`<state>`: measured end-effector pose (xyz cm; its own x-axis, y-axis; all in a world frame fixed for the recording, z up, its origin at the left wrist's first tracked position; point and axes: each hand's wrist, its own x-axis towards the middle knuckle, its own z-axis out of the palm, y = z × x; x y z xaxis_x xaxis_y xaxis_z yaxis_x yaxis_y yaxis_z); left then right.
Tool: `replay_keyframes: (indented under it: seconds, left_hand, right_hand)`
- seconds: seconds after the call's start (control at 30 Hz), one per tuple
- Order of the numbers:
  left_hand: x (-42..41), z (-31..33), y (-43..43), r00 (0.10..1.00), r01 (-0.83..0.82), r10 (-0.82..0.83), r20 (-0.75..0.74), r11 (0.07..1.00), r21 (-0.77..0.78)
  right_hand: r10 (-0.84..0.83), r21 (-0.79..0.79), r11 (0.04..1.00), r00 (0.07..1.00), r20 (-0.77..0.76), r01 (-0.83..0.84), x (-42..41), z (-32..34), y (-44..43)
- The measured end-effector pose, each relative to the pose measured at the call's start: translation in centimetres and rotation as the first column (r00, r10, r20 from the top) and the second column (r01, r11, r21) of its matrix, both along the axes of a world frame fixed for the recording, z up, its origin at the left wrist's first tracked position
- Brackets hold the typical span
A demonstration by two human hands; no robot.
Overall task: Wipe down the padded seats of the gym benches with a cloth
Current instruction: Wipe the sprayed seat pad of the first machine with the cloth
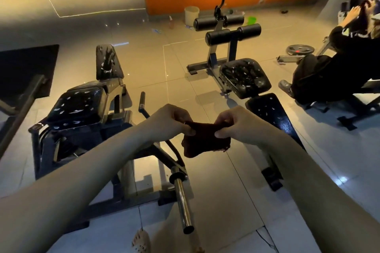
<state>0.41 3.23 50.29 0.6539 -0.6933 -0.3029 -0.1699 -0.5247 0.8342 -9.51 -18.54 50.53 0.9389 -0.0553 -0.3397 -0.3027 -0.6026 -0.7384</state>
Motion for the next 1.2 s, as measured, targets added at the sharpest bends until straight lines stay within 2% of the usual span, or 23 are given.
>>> replay_keyframes:
  seconds: [0.13, 0.23, 0.3, 0.4, 0.57, 0.67, 0.73, 0.8, 0.87, 1.0, 1.07, 1.2]
  left_hand:
    - [0.3, 0.2, 1.3, 0.967, -0.004, -0.054, -0.248, 0.974, -0.226]
    - [-0.3, -0.1, 1.3, 0.979, -0.024, -0.027, -0.202, 0.970, -0.242]
    - [-0.3, -0.5, 1.5, 0.979, -0.070, 0.017, -0.203, 0.964, -0.258]
    - [-0.3, -1.6, 2.4, 0.954, -0.065, 0.003, -0.299, 0.978, -0.200]
    - [-0.3, -3.3, 3.0, 0.937, -0.045, -0.041, -0.347, 0.971, -0.236]
    - [-0.4, -3.6, 3.1, 0.943, -0.148, 0.070, -0.326, 0.964, -0.219]
    - [-0.6, -4.1, 3.6, 0.885, -0.297, 0.188, -0.426, 0.932, -0.207]
    - [-1.3, -4.8, 4.5, 0.754, -0.368, 0.178, -0.633, 0.912, -0.182]
    - [-2.3, -5.9, 5.2, 0.662, -0.384, 0.153, -0.734, 0.910, -0.158]
    - [-3.0, -8.3, 6.5, 0.609, -0.559, 0.293, -0.737, 0.818, -0.137]
    - [-2.9, -9.1, 7.4, 0.599, -0.601, 0.325, -0.732, 0.787, -0.142]
    - [-1.7, -10.4, 8.7, 0.634, -0.622, 0.407, -0.658, 0.774, -0.121]
  right_hand:
    - [0.097, 0.149, 0.985, 0.992, -0.075, -0.086, 0.2, 2.3, -0.7]
    - [0.191, 0.259, 0.954, 0.971, -0.146, -0.149, 0.4, 2.2, 0.3]
    - [0.132, 0.276, 0.957, 0.982, -0.132, -0.091, 0.5, 1.3, 0.9]
    - [0.015, 0.290, 0.957, 0.996, -0.085, 0.010, 0.3, -0.1, 1.4]
    - [0.014, 0.339, 0.940, 0.989, -0.148, 0.037, -0.1, -1.5, 2.9]
    - [-0.011, 0.411, 0.910, 0.994, -0.113, 0.057, 0.0, -2.4, 3.9]
    - [-0.112, 0.505, 0.852, 0.991, -0.078, 0.136, 0.1, -3.1, 4.5]
    - [-0.202, 0.568, 0.797, 0.977, -0.071, 0.206, 0.2, -4.2, 5.4]
    - [-0.256, 0.600, 0.755, 0.961, -0.101, 0.264, 0.5, -5.3, 6.3]
    - [-0.233, 0.641, 0.699, 0.949, -0.215, 0.317, 1.0, -7.0, 7.9]
    - [-0.214, 0.619, 0.714, 0.944, -0.253, 0.328, 1.7, -7.5, 8.9]
    - [-0.192, 0.560, 0.766, 0.944, -0.268, 0.315, 3.3, -8.2, 10.2]
